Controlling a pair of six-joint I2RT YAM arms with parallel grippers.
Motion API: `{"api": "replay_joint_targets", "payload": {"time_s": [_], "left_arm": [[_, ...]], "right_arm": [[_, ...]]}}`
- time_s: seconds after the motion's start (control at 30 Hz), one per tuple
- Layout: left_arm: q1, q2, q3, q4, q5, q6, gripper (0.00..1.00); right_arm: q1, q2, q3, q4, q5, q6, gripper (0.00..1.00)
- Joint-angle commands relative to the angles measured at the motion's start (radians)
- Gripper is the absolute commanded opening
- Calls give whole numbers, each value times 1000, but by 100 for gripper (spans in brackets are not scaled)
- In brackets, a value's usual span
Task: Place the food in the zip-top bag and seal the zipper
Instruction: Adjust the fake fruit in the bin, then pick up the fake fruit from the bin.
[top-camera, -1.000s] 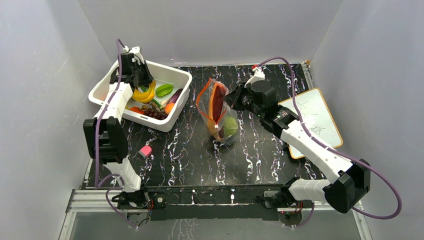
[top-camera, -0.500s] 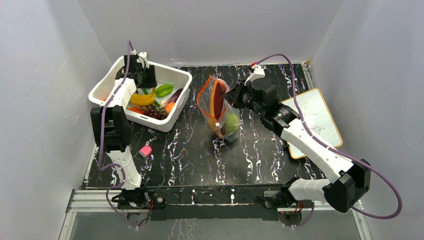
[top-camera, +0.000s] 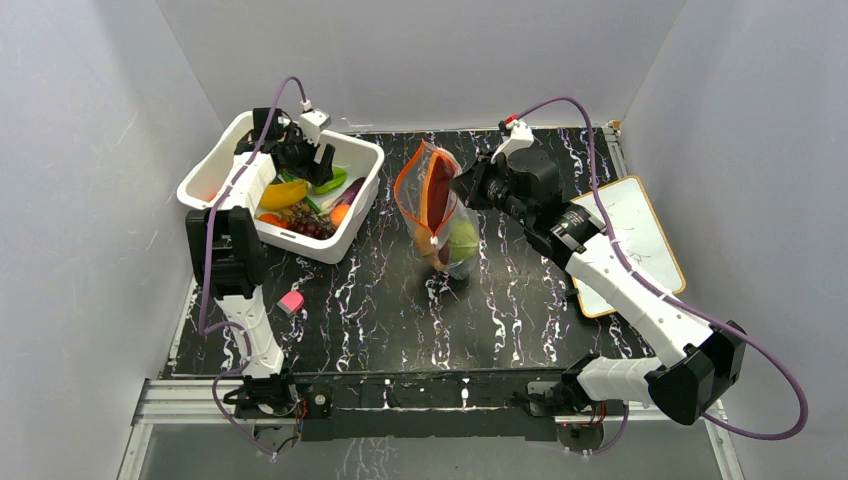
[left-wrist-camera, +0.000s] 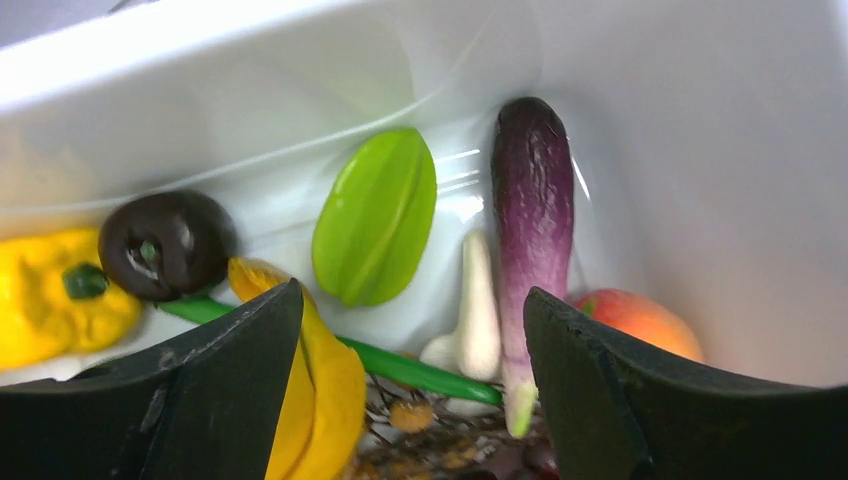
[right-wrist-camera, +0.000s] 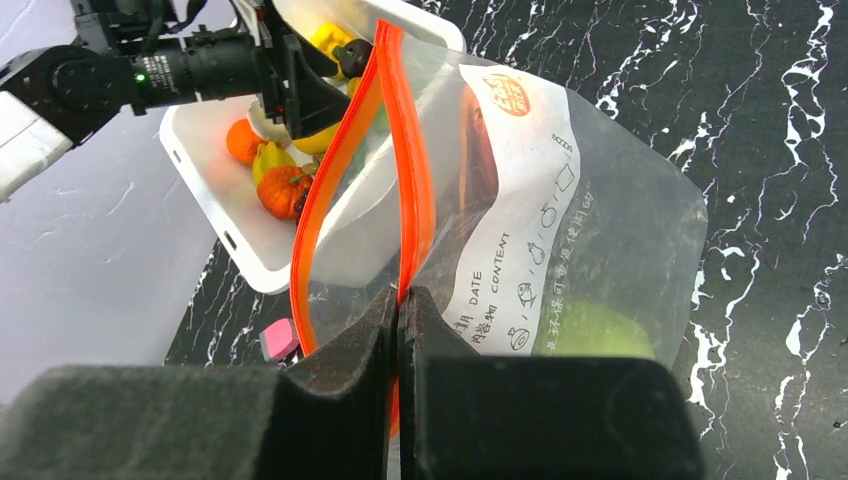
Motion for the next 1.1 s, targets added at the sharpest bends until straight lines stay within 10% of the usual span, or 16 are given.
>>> {"api": "replay_joint_targets", "payload": {"time_s": [0.0,1.07], "left_arm": [[-3,66,102,-69,99,184,80],[-43,275,155,-93,48,313,59]], "right_arm": [[-2,-3,78,63,12,-23,0],[-3,7,95,51,42,-25,0]]}}
